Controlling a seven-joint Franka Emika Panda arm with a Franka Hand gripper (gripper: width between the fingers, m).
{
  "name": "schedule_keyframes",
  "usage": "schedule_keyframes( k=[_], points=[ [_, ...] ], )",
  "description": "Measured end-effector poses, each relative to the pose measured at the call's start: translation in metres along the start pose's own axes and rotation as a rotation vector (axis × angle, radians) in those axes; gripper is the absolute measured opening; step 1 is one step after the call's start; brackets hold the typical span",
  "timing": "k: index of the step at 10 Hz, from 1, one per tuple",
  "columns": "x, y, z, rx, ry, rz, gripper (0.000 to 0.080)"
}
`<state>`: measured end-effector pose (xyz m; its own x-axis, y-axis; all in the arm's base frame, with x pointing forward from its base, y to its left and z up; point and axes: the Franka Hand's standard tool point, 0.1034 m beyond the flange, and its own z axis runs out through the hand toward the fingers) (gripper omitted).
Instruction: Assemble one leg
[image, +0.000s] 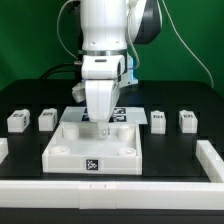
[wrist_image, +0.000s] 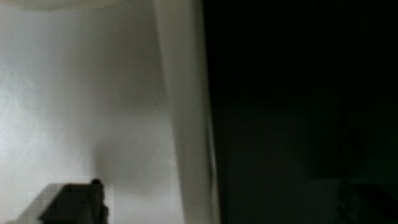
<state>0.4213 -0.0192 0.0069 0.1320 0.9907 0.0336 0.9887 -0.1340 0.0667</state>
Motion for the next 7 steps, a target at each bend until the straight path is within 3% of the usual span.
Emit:
schedule_keyframes(
  k=[2,5,6,7],
  points=[
    [0.0000,0.0019,-0.0012,-0.004,0.000,0.009,0.0650],
    [-0.0001,0.0006,0.0000,-0.001,0.000,0.009,0.0229],
    [-0.0001,0.0005,0.0001,0.000,0.000,0.009,0.0229],
    [0.0003,0.0002,0.0003,0.001,0.000,0.008,0.0098]
  ],
)
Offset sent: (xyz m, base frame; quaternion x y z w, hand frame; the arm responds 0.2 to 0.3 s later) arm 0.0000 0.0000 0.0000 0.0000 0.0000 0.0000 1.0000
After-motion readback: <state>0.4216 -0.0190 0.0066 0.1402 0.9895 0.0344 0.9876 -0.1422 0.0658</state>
